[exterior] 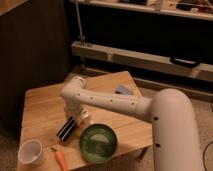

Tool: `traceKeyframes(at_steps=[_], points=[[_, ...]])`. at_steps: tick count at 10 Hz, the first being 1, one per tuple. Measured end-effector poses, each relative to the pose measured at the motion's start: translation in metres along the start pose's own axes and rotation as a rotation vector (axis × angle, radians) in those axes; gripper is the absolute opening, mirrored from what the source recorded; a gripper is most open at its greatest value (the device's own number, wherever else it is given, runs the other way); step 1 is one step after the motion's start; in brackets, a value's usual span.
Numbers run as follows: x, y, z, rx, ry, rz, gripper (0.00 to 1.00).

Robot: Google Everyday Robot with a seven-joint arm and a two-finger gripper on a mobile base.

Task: Place the eraser in the ceramic cup

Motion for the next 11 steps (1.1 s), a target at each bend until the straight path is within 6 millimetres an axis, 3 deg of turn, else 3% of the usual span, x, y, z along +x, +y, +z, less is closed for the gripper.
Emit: traceKeyframes(at_steps=[1,2,5,7,11], points=[[0.000,-0.009,-0.014,0.037,0.012,-0.060,0.00],[-0.005,-0.029,-0.035,0.111,0.036,-0.240,0.00],[-0.021,-0.059,-0.055,0.246,0.051,-0.587,0.00],[-0.041,-0.079,-0.069,0.333,0.045,-0.811,0.00],[-0.101,-0.113,-0.087,0.492,-0.043,-1.141,0.00]])
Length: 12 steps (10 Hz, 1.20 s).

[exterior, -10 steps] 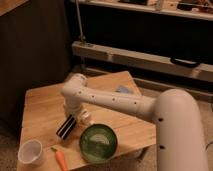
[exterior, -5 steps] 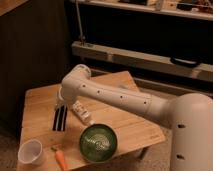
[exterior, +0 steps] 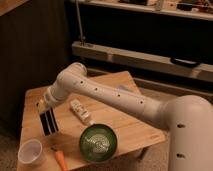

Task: Place the eraser in the ceramic cup

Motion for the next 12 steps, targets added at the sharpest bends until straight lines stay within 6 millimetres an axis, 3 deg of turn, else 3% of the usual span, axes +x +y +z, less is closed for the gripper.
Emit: traceKeyframes(at_steps=[5,12], points=[[-0.006,-0.072,0.001,0.239,-0.080,-0.254,0.00],[-0.007,-0.082,0.020,0.276,-0.043,-0.487,0.00]])
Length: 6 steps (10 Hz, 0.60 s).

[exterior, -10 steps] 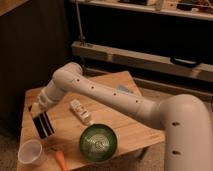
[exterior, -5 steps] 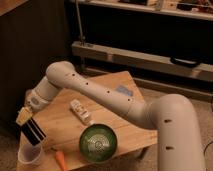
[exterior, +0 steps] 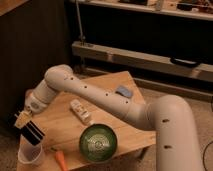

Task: Place the eraser in the ceramic cup

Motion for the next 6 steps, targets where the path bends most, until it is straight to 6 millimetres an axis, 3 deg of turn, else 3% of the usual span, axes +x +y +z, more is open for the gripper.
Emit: traceKeyframes(at_steps=[6], points=[[0.005,-0.019,0.029,0.158,-0.079,-0.075,0.00]])
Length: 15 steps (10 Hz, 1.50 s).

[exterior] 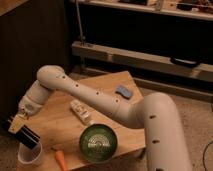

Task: Place the eraser in the ceramic cup

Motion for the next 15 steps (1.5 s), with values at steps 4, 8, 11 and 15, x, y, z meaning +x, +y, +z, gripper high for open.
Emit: traceKeyframes(at_steps=[4,8,11,15], points=[[-0.004,-0.003,0.021,0.049,-0.037,-0.013,0.00],[-0.006,0.000,0.030,0.084,-0.046,-0.039,0.00],[-0.009,0.005,0.030,0.109,-0.032,-0.068,0.00],[-0.018,-0.001,0.027,0.125,-0.016,-0.168,0.14]])
